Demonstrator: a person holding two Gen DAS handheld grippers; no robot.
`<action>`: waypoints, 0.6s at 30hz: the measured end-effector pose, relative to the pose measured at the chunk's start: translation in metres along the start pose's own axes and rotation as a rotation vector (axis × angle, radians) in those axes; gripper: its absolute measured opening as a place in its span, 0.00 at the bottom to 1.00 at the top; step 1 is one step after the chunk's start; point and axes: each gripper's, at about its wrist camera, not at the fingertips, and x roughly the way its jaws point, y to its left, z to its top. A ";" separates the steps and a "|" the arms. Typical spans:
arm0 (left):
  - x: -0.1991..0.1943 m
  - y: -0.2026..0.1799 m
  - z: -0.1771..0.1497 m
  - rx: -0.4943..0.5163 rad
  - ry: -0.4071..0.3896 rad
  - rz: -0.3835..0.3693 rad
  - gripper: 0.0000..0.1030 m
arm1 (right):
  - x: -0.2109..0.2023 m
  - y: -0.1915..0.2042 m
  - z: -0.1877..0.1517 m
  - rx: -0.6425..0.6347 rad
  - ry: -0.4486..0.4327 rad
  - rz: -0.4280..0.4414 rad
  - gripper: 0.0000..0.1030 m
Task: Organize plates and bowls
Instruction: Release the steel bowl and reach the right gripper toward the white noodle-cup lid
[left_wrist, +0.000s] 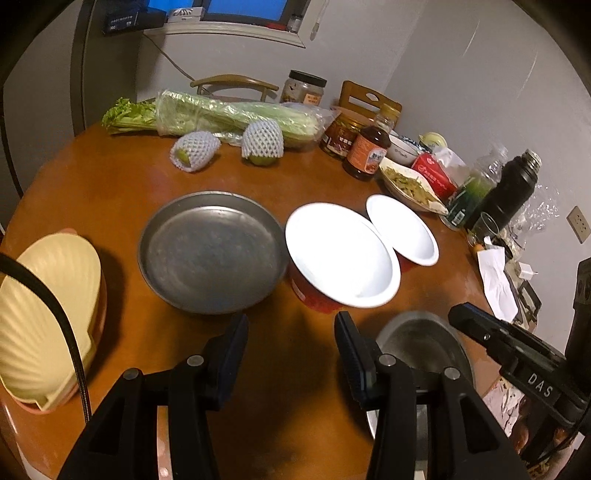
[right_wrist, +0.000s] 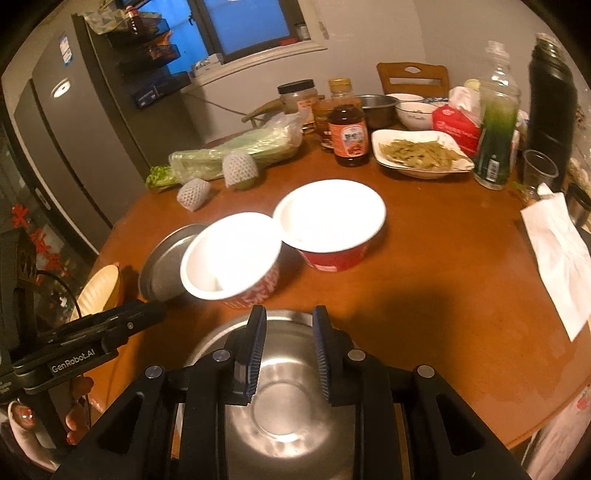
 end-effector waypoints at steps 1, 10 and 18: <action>0.001 0.000 0.003 0.001 -0.003 0.000 0.47 | 0.001 0.002 0.001 -0.001 0.001 0.006 0.25; 0.018 0.002 0.028 -0.018 -0.005 0.006 0.47 | 0.025 0.015 0.015 0.006 0.024 0.049 0.25; 0.039 0.002 0.045 -0.026 0.005 0.014 0.47 | 0.044 0.018 0.025 0.020 0.037 0.047 0.25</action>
